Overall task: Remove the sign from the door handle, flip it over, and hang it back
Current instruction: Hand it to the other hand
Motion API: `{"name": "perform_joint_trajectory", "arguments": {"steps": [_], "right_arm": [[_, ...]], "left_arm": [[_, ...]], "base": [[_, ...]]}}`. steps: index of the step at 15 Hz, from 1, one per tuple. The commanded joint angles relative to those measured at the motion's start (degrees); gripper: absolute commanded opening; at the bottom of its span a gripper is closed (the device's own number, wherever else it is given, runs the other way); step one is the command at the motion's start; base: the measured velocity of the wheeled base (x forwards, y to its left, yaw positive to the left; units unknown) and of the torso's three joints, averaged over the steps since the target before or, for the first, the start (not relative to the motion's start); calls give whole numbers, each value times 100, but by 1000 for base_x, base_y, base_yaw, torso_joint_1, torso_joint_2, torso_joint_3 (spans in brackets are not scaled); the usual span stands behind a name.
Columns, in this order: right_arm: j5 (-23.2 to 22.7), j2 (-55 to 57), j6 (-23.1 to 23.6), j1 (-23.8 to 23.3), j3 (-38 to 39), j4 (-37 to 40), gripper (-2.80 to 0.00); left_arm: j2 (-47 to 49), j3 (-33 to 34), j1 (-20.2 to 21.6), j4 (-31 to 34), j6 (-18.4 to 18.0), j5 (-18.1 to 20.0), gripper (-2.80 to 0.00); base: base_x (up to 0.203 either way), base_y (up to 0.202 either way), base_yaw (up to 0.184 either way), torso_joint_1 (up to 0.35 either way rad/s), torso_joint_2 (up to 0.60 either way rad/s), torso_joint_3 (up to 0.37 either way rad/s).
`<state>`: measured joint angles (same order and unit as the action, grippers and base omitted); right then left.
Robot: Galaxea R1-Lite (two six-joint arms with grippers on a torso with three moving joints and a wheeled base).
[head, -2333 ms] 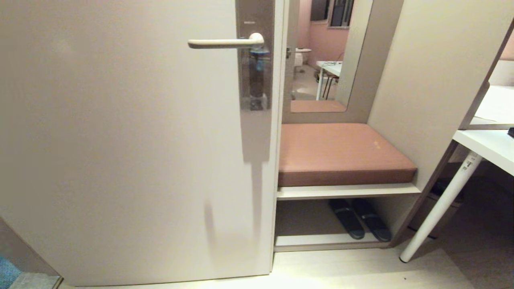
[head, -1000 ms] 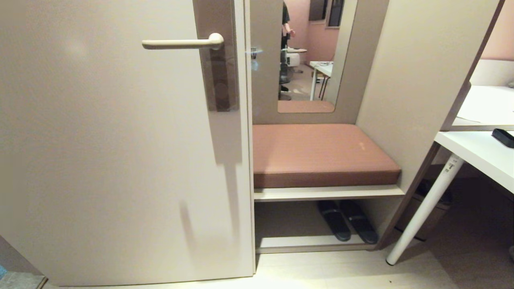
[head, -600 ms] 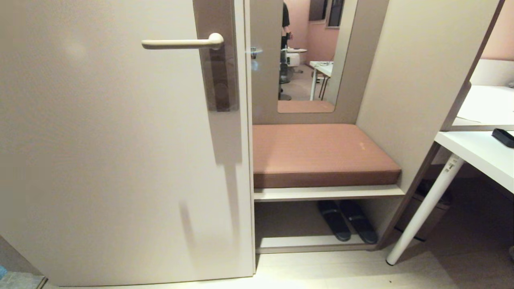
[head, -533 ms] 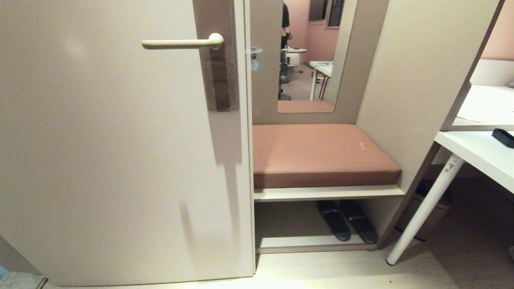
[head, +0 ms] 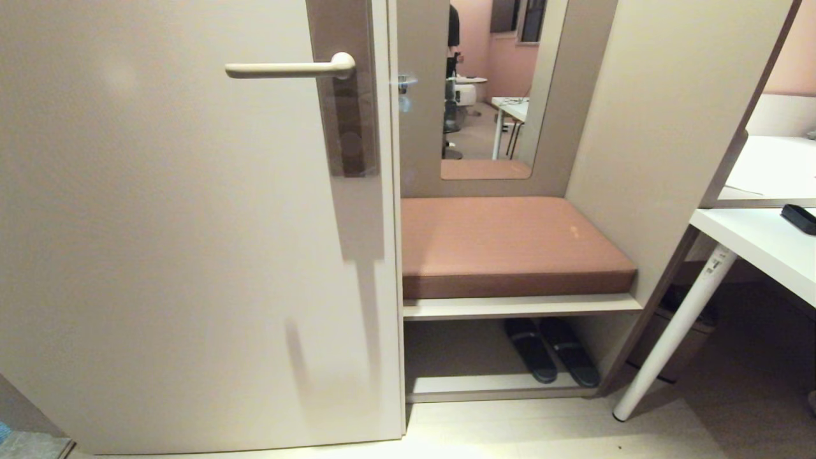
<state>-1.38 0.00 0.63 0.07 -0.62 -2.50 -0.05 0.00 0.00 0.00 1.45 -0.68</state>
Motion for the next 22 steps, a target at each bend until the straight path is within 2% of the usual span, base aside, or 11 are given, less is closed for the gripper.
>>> {"name": "perform_joint_trajectory", "arguments": {"steps": [1, 5, 8, 11, 17, 22], "right_arm": [[-3, 0, 7, 1, 1, -5, -280], [-9, 0, -11, 1, 3, -5, -280], [-29, 0, -339, 1, -67, -4, -280], [-11, 0, -362, 1, -258, 58, -280], [-60, 31, -359, 1, -1428, 1396, -280], [-34, 602, -354, 3, -1913, 1560, -280]], "left_arm": [[5, 0, 0, 0, 4, -2, -280], [5, 0, 0, 0, 4, -2, -280], [5, 0, 0, 0, 4, -2, -280], [5, 0, 0, 0, 4, -2, -280], [5, 0, 0, 0, 4, -2, -280], [5, 0, 0, 0, 4, -2, -280]], "base": [[0, 0, 0, 0, 0, 0], [0, 0, 0, 0, 0, 0], [0, 0, 0, 0, 0, 0], [0, 0, 0, 0, 0, 0], [0, 0, 0, 0, 0, 0], [0, 0, 0, 0, 0, 0]]}}
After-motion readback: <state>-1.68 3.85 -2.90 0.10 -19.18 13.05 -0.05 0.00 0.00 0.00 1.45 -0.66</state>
